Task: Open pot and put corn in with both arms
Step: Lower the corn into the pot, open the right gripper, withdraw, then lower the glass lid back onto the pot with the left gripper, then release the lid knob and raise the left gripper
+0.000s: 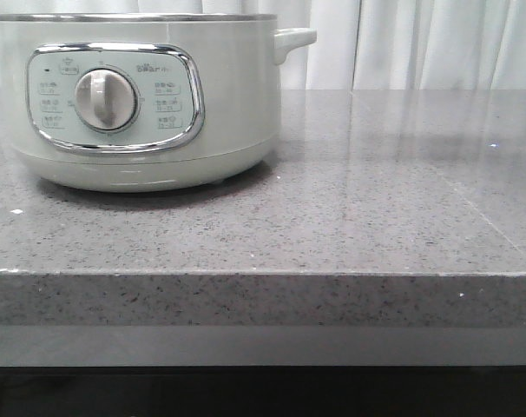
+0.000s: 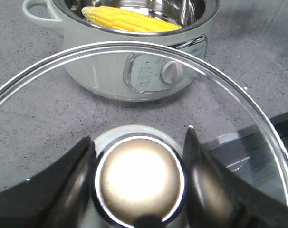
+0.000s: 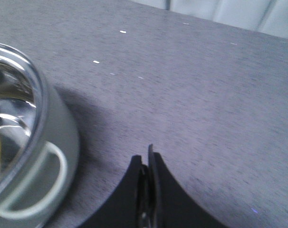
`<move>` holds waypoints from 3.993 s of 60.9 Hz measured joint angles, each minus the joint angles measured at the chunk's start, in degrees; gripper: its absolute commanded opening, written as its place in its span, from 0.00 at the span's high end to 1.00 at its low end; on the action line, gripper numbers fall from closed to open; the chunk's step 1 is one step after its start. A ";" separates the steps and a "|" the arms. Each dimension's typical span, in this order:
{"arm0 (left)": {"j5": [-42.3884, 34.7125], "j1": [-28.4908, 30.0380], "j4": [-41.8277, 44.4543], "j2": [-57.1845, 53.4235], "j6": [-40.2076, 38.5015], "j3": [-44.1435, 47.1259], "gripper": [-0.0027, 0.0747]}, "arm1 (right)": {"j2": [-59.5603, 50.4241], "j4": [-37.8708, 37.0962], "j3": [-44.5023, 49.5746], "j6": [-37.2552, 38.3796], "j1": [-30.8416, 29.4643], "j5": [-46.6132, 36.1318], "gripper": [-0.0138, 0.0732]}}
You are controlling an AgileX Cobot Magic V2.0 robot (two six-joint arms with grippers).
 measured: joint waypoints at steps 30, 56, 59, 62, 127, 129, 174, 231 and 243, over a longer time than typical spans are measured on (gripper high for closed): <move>0.00 0.00 0.00 0.00 0.00 0.00 0.63 | -33.63 -0.09 37.01 -0.95 -1.78 -16.03 0.92; -1.60 0.00 0.00 0.00 0.00 0.00 0.63 | -63.58 0.01 61.72 -0.95 -1.78 -18.79 0.92; -1.84 0.00 0.00 0.13 0.00 0.00 0.63 | -67.18 0.01 63.75 -0.95 -1.78 -18.79 0.92; -1.95 0.00 0.00 0.68 0.00 0.00 0.63 | -70.49 0.01 65.43 -0.95 -1.78 -18.79 0.92; -2.63 0.00 0.47 65.62 0.00 -54.82 0.63 | -77.57 0.01 68.33 -0.95 -1.78 -19.57 0.92; -2.49 0.00 0.37 66.83 0.00 -55.82 0.63 | -77.57 0.01 68.33 -0.95 -1.78 -19.57 0.92; -0.15 0.00 -1.54 72.57 0.33 -58.81 0.62 | -77.57 0.01 68.33 -0.95 -1.78 -19.63 0.92; 2.18 -2.81 0.90 72.72 0.03 -59.08 0.31 | -77.57 0.01 68.33 -0.95 -1.78 -19.63 0.92; 2.18 -3.08 0.90 72.48 0.22 -59.47 0.28 | -77.57 0.01 68.33 -0.95 -1.78 -19.63 0.92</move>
